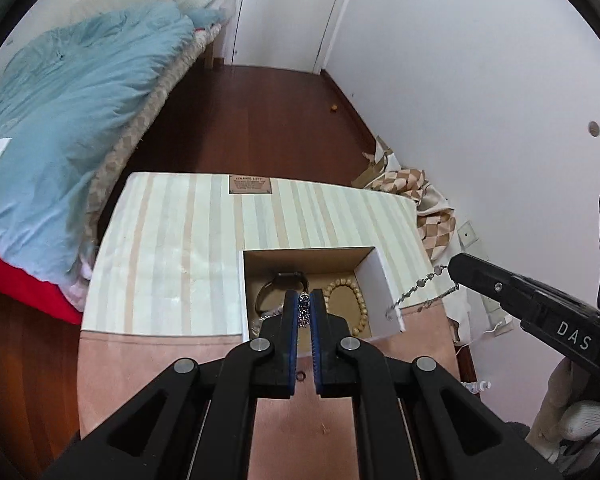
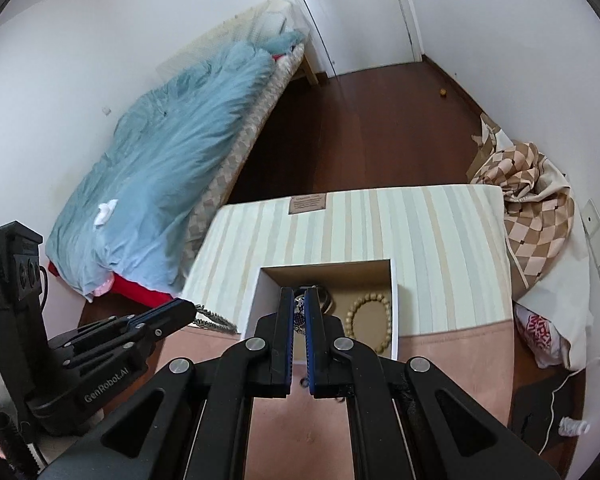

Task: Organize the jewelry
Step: 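Lower both silver bracelets into the white box and open both tools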

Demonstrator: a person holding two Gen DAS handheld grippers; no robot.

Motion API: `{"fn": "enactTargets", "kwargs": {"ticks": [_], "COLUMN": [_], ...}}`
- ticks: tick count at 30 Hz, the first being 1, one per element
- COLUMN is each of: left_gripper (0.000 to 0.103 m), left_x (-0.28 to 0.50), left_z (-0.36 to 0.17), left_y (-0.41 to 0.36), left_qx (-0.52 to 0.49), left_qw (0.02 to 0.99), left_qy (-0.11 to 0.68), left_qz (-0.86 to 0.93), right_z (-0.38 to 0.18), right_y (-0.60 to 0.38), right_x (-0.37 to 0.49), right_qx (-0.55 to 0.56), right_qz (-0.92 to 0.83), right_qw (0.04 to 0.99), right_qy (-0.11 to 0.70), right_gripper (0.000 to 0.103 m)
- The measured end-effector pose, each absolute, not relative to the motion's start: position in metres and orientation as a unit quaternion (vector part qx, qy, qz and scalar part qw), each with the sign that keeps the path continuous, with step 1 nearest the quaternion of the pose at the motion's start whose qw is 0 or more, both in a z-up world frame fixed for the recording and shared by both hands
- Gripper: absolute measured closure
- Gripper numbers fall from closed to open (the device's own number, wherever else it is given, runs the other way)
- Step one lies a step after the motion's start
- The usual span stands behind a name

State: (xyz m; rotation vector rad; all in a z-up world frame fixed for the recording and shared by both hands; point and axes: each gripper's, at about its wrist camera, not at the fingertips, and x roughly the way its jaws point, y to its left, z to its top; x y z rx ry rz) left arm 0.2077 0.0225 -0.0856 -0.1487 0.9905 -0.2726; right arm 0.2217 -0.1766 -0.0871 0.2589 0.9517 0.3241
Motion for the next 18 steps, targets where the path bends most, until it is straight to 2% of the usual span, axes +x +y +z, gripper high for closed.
{"fn": "enactTargets", "kwargs": {"ticks": [8, 10, 16, 18], "left_gripper": [0.099, 0.094, 0.093, 0.082], "left_x": [0.244, 0.248, 0.257, 0.258], "left_z": [-0.131, -0.137, -0.146, -0.145], "left_y": [0.006, 0.005, 0.012, 0.016], "left_qx": [-0.044, -0.046, -0.064, -0.060], "left_qw": [0.842, 0.838, 0.833, 0.834], "left_qy": [0.523, 0.530, 0.543, 0.543], "left_qz": [-0.128, -0.120, -0.088, -0.073], "right_z": [-0.133, -0.145, -0.164, -0.171], "right_y": [-0.173, -0.170, -0.152, -0.148], "right_x": [0.283, 0.296, 0.316, 0.320], "right_qx": [0.122, 0.114, 0.082, 0.080], "right_qz": [0.140, 0.137, 0.146, 0.154], "right_qw": [0.841, 0.836, 0.825, 0.814], "right_qy": [0.508, 0.519, 0.540, 0.555], "right_gripper": [0.098, 0.098, 0.098, 0.098]}}
